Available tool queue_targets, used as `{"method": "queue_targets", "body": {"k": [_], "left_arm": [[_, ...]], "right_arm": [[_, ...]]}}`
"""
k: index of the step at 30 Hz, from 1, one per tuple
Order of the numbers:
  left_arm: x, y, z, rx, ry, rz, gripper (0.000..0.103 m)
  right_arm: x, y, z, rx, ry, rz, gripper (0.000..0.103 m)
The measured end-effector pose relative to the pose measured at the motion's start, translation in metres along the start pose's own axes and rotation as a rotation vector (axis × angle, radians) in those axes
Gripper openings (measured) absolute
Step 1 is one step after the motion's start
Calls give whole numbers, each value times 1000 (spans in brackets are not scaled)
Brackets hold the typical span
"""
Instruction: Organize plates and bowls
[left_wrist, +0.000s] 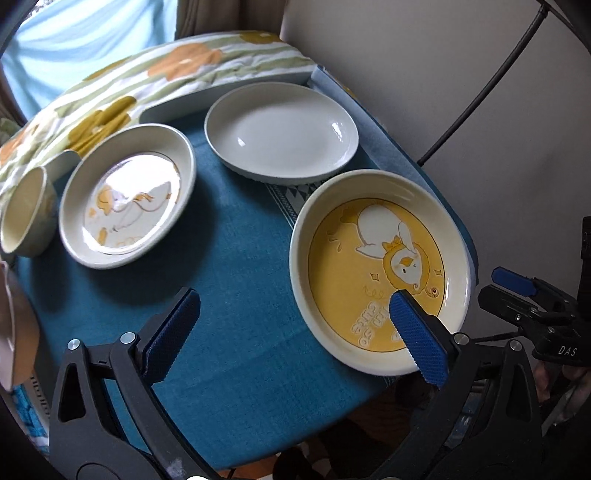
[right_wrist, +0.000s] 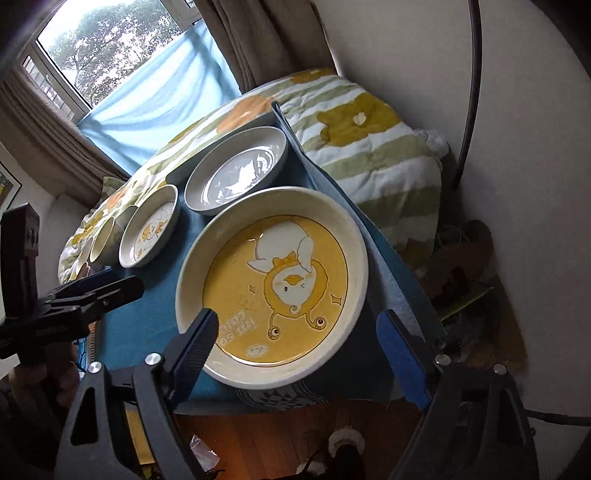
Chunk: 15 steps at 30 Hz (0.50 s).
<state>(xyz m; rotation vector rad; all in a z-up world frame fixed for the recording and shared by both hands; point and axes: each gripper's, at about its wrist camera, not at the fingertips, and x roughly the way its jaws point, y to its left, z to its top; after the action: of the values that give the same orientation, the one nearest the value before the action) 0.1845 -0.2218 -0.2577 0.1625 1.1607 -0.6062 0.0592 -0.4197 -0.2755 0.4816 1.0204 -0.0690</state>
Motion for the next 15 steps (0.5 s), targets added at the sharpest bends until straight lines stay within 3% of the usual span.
{"method": "queue_targets", "body": {"k": [3, 6, 15], "left_arm": [[26, -2, 5, -8, 58, -32, 96], [42, 0, 9, -21, 106, -55, 84], [65, 6, 10, -63, 187, -116, 42]], "right_arm": [[21, -16, 7, -2, 55, 27, 69], [33, -26, 14, -3, 89, 58, 62], [51, -42, 29, -2, 127, 95, 29]]}}
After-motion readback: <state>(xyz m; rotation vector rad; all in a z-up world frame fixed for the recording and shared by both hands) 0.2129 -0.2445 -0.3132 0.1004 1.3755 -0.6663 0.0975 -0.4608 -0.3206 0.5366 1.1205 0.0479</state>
